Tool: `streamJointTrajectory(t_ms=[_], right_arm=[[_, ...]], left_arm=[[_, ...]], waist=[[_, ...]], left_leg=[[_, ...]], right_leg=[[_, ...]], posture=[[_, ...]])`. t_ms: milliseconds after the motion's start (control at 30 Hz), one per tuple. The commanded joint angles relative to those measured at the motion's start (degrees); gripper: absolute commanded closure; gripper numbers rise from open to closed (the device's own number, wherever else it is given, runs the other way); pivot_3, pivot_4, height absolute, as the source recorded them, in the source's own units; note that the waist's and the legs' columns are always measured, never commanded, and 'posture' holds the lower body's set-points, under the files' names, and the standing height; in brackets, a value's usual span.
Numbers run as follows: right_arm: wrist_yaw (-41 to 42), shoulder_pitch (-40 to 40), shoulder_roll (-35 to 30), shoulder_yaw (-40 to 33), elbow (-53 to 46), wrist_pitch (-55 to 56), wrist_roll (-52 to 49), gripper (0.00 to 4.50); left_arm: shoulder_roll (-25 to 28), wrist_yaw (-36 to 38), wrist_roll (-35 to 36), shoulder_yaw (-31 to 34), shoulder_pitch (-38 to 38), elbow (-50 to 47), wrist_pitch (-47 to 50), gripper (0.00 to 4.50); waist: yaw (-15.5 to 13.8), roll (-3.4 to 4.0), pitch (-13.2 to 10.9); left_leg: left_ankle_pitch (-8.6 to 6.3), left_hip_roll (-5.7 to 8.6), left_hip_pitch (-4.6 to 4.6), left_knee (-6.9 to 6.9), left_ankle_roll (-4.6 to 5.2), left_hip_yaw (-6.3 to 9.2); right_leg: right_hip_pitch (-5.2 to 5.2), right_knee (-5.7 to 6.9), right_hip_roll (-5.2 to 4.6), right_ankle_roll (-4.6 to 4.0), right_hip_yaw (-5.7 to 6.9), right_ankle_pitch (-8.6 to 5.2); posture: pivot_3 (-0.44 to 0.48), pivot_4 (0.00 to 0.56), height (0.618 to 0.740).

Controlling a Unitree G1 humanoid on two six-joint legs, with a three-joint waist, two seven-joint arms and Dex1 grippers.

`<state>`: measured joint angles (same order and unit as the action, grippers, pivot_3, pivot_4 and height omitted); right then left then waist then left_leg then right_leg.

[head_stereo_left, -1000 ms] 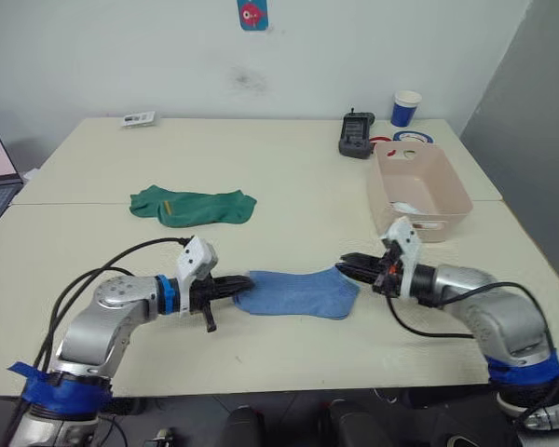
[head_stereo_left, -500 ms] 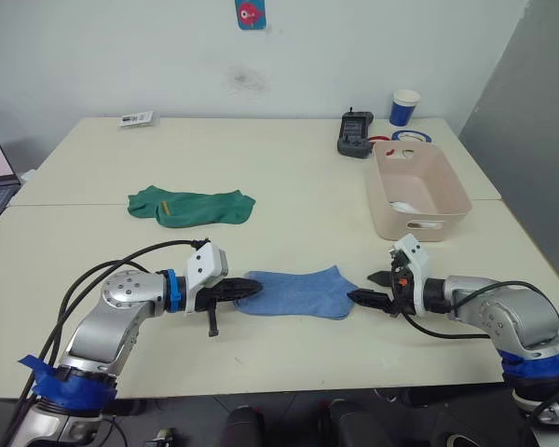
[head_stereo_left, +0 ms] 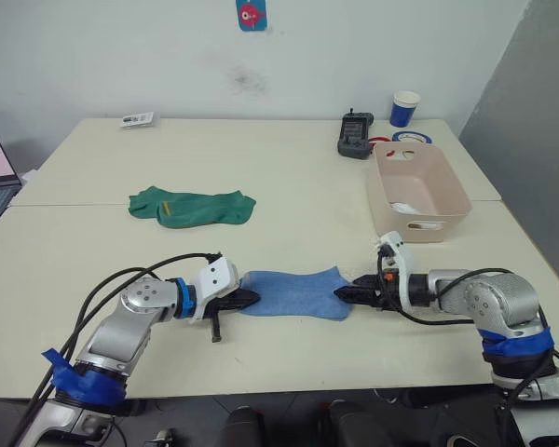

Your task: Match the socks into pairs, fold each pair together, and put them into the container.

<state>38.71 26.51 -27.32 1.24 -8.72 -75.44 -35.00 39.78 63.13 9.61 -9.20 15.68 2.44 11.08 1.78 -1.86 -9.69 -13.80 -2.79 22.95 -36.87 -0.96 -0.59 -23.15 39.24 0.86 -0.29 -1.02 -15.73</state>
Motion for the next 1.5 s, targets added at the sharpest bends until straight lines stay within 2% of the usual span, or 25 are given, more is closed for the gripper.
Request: streamJointTrajectory(t_ms=[33, 167, 333, 533, 767, 900, 1067, 1200, 1367, 1500], right_arm=[[-0.8, 0.0, 1.9, -0.8, 0.3, -2.9, -2.2, 1.33], [-2.2, 0.6, 3.8, -3.8, 1.6, -4.6, -3.0, 2.67], [-3.0, 0.8, 4.6, -7.3, 0.8, -7.7, -5.5, 4.43], [0.0, -0.1, 0.8, -10.4, -2.0, -14.0, -10.7, 4.47], [7.7, -0.5, -9.2, -8.5, 0.9, -13.2, -13.7, 4.47], [10.5, -0.1, -11.6, -5.8, 3.9, -10.0, -12.6, 4.47], [10.1, 1.7, -10.0, -5.1, 4.1, -9.7, -13.4, 4.47], [9.6, 2.6, -8.7, -6.2, 2.0, -11.3, -15.2, 4.47], [6.7, 6.4, -3.8, -10.7, -0.9, -16.3, -20.0, 4.47], [2.8, 7.0, 0.1, -9.2, -3.5, -17.1, -20.5, 4.47]], left_arm=[[0.0, 0.2, -0.7, -1.3, -0.8, -0.9, 1.5, 4.5], [0.0, 1.1, 1.1, -0.5, -0.5, -2.5, 2.4, 4.5], [0.0, 4.4, 7.9, 2.0, 0.2, -7.3, 5.7, 4.5], [2.3, 8.0, 12.5, 3.2, 2.8, -10.1, 9.4, 4.5], [0.3, 6.1, 6.9, -0.6, 5.5, -5.8, 6.2, 4.5], [-1.2, 4.6, 3.3, -2.8, 6.1, -3.2, 3.9, 4.5], [-3.7, 1.9, -0.7, -5.3, 7.2, 0.1, 3.2, 4.5], [-1.9, 3.4, -3.5, -8.1, 5.3, 0.7, 4.0, 4.5], [-1.5, 2.4, -4.3, -7.9, 5.0, 1.7, 3.7, 4.5], [-3.2, 1.3, -2.8, -6.9, 6.7, 1.7, 6.1, 4.5]], waist=[[0.0, 0.0, 0.0], [0.0, 0.01, 0.0], [0.0, 0.01, 0.0], [0.0, 0.05, -0.1], [0.0, 0.06, -0.1], [0.0, 0.05, -0.1], [0.0, 0.04, -0.1], [0.0, 0.05, -0.1], [0.1, 0.09, -0.1], [0.0, 0.09, -0.1]], left_leg=[[0.0, 0.0, 0.0, 0.0, 0.0, 0.0], [0.0, 0.01, 0.01, 0.01, 0.0, 0.0], [0.0, 0.02, 0.08, 0.0, 0.0, -0.01], [0.0, 0.02, 0.09, 0.01, 0.0, 0.02], [-0.01, 0.1, 0.1, 0.02, 0.01, -0.03], [-0.01, 0.07, 0.1, 0.02, 0.02, -0.04], [-0.01, 0.06, 0.11, 0.02, 0.02, -0.04], [-0.01, 0.07, 0.1, 0.02, 0.02, -0.01], [-0.01, 0.03, 0.06, 0.03, 0.02, 0.0], [-0.01, 0.0, 0.05, 0.04, 0.02, 0.06]], right_leg=[[0.0, 0.0, 0.0, 0.0, 0.0, 0.0], [0.0, -0.02, 0.0, 0.0, 0.0, 0.0], [-0.05, -0.04, 0.0, 0.0, 0.01, 0.0], [-0.05, -0.06, 0.02, 0.0, 0.05, 0.0], [-0.02, -0.18, 0.08, 0.02, 0.01, 0.0], [-0.03, -0.18, 0.08, 0.02, 0.0, 0.0], [-0.04, -0.17, 0.08, 0.02, 0.01, 0.0], [-0.04, -0.17, 0.08, 0.02, -0.01, 0.0], [-0.03, -0.15, 0.07, 0.02, -0.04, 0.0], [-0.01, -0.14, 0.07, 0.02, 0.02, 0.0]], posture=[[0.0, 0.15, 0.74], [0.0, 0.15, 0.74], [0.0, 0.15, 0.74], [0.0, 0.15, 0.74], [0.0, 0.15, 0.74], [0.0, 0.15, 0.74], [0.0, 0.15, 0.74], [0.0, 0.15, 0.74], [0.0, 0.15, 0.74], [0.0, 0.15, 0.74]])
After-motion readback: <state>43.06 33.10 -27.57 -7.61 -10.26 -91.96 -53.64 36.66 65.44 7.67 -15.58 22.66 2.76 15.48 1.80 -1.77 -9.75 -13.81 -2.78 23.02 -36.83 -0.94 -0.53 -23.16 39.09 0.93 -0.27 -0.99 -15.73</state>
